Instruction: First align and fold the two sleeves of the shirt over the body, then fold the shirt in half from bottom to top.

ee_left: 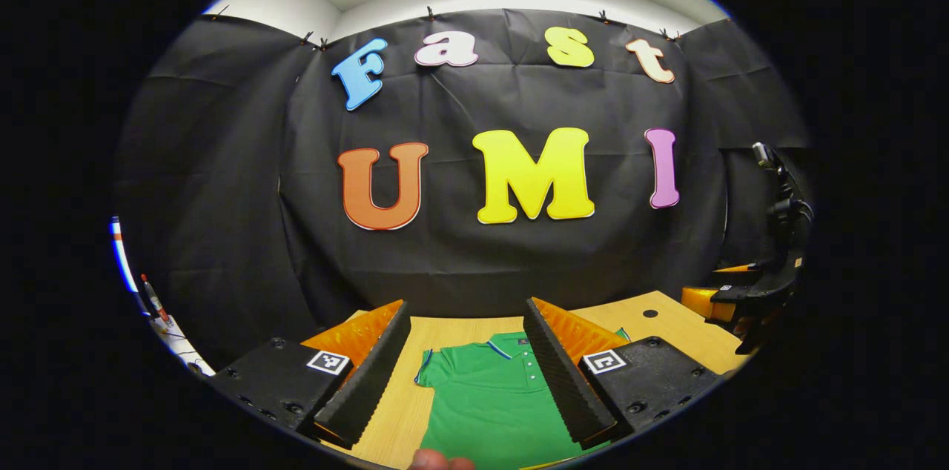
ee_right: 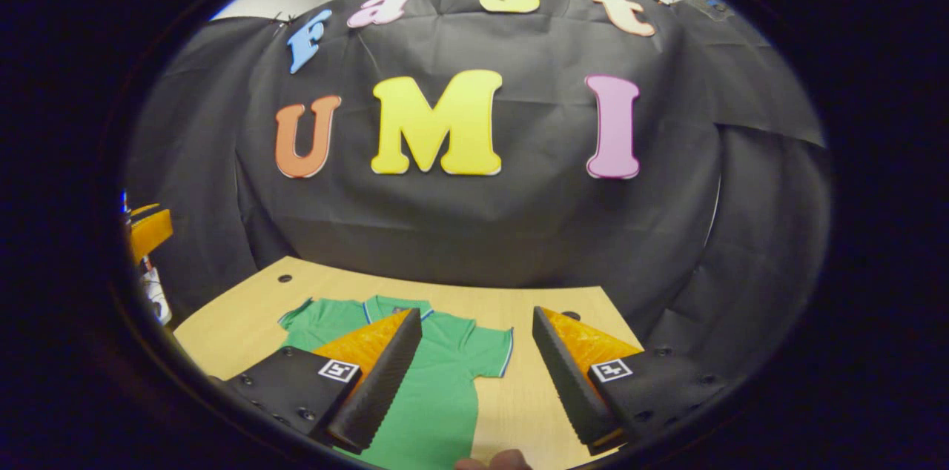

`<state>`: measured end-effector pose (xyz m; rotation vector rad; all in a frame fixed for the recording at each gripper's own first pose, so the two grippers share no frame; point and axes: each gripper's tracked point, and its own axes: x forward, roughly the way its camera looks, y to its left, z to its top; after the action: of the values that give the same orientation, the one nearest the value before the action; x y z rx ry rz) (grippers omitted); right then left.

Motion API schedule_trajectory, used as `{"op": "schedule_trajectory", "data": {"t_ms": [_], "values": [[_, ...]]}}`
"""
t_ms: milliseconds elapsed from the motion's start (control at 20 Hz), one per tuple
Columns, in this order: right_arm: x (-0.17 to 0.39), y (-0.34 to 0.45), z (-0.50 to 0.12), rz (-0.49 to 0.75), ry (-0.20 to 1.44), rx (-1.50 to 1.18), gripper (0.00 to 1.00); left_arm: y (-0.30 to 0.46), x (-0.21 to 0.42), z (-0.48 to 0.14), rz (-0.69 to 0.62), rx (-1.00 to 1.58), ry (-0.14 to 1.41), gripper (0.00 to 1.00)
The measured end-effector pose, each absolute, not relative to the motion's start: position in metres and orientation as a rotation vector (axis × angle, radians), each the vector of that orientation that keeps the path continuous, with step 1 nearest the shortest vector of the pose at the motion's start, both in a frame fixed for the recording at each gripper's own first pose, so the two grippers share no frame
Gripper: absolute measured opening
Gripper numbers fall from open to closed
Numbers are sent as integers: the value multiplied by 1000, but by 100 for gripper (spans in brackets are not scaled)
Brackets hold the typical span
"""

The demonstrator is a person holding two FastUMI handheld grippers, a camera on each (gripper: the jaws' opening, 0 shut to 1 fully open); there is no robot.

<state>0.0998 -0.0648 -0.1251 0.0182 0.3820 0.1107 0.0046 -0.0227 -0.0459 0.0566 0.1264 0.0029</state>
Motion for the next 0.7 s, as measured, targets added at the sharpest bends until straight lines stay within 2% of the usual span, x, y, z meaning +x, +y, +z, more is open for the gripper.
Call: {"op": "schedule_trajectory", "data": {"t_ms": [400, 700], "values": [[180, -78, -213, 151, 540, 4, 97, -25, 24, -85, 30, 45, 207, 99], [238, -96, -296, 96, 653, 22, 97, -11, 40, -94, 79, 77, 228, 98]]}}
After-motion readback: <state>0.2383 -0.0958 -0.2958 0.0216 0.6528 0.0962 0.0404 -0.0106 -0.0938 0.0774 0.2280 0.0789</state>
